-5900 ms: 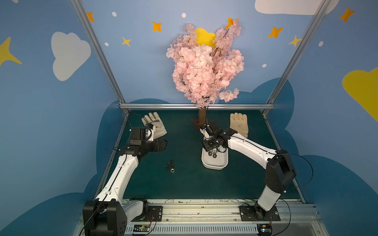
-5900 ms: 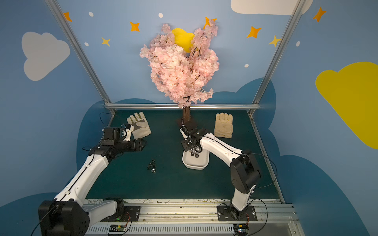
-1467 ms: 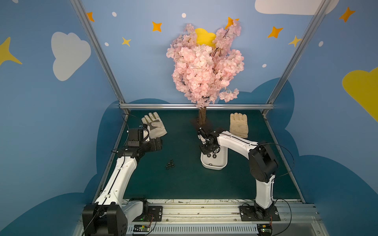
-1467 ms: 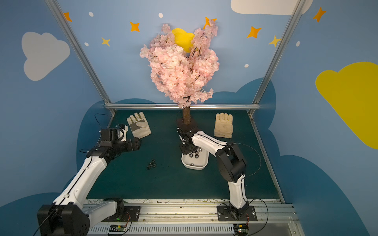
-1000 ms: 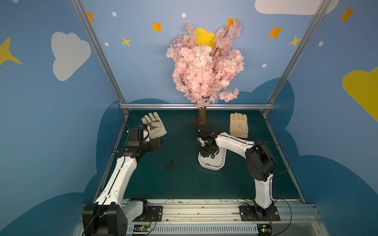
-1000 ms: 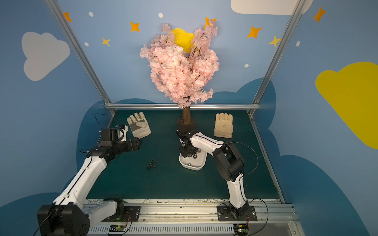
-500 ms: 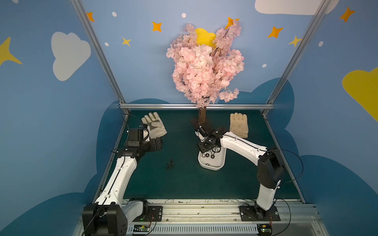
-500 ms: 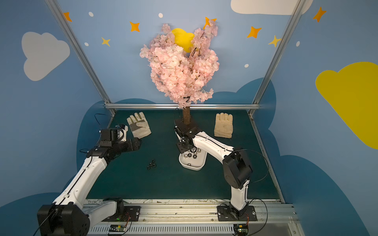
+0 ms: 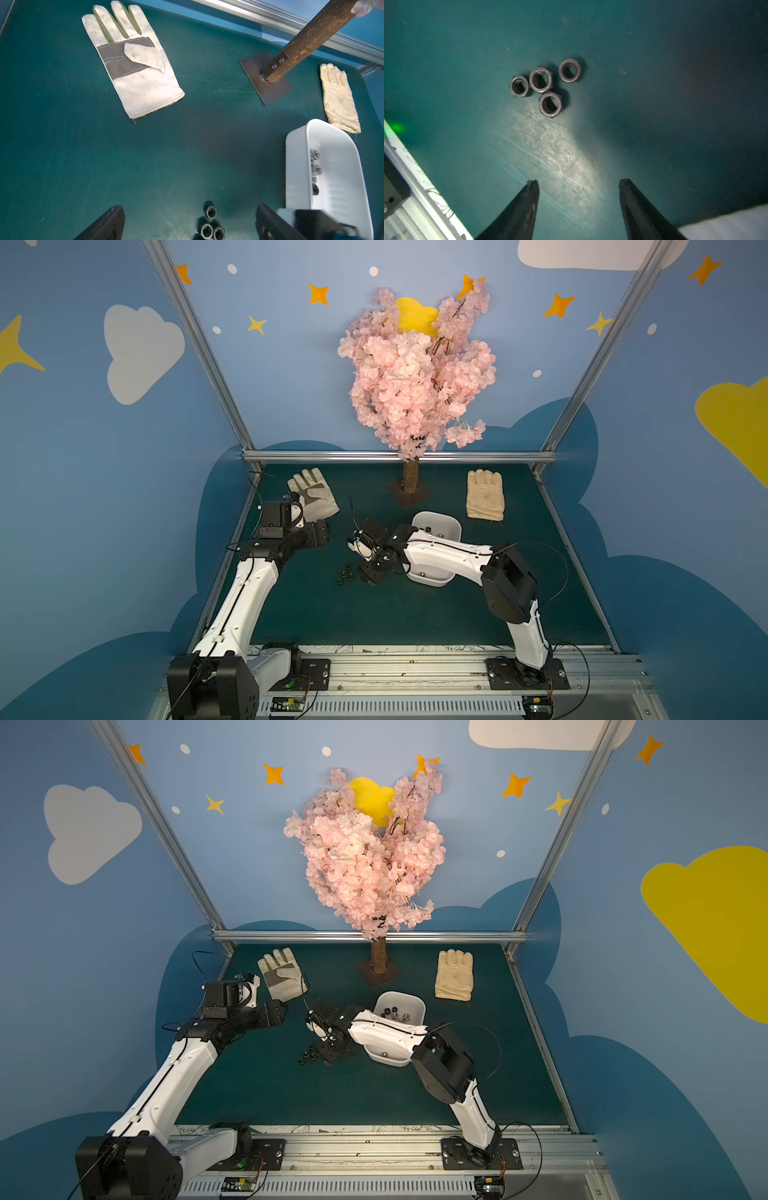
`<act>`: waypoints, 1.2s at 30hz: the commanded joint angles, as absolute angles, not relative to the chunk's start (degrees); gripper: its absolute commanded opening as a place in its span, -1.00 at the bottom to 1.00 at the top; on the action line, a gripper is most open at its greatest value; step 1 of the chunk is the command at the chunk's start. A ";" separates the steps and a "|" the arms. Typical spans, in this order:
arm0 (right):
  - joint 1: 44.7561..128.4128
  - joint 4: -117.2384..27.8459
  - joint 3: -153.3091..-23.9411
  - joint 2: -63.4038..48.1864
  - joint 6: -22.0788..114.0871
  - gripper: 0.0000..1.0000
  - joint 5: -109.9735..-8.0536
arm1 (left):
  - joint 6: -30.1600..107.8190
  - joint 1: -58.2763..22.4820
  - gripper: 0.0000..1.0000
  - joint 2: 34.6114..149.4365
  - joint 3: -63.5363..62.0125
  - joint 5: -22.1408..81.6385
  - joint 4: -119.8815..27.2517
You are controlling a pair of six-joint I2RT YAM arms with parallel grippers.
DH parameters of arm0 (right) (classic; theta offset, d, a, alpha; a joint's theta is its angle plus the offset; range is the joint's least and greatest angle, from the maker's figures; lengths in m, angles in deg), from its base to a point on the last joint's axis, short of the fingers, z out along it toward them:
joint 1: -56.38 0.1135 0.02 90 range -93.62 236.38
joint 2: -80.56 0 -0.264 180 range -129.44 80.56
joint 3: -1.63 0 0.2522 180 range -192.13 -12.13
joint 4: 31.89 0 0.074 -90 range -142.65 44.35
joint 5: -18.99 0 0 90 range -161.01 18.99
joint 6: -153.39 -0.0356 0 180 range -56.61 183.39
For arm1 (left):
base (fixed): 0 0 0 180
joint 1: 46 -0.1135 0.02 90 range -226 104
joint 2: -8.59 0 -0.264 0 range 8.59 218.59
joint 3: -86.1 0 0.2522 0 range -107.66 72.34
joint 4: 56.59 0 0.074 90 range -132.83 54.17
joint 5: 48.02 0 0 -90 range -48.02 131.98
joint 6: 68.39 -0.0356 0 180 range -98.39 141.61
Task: Put the nuts on the desktop into the storage box
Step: Pick up the nut from the center of the board.
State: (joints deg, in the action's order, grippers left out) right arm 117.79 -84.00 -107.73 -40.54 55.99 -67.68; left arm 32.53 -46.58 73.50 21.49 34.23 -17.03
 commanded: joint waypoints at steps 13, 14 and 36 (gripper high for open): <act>121.12 -82.87 -117.25 -51.58 57.39 0.27 -70.79 | 32.74 -46.39 1.00 72.07 22.06 34.51 -17.52; 121.10 -82.53 -117.25 -51.91 57.44 0.26 -71.01 | 32.74 -46.39 1.00 72.05 22.07 34.51 -17.52; 118.85 -76.24 -111.63 -47.54 55.60 -0.67 -71.01 | 32.75 -46.43 1.00 71.90 22.16 34.77 -17.52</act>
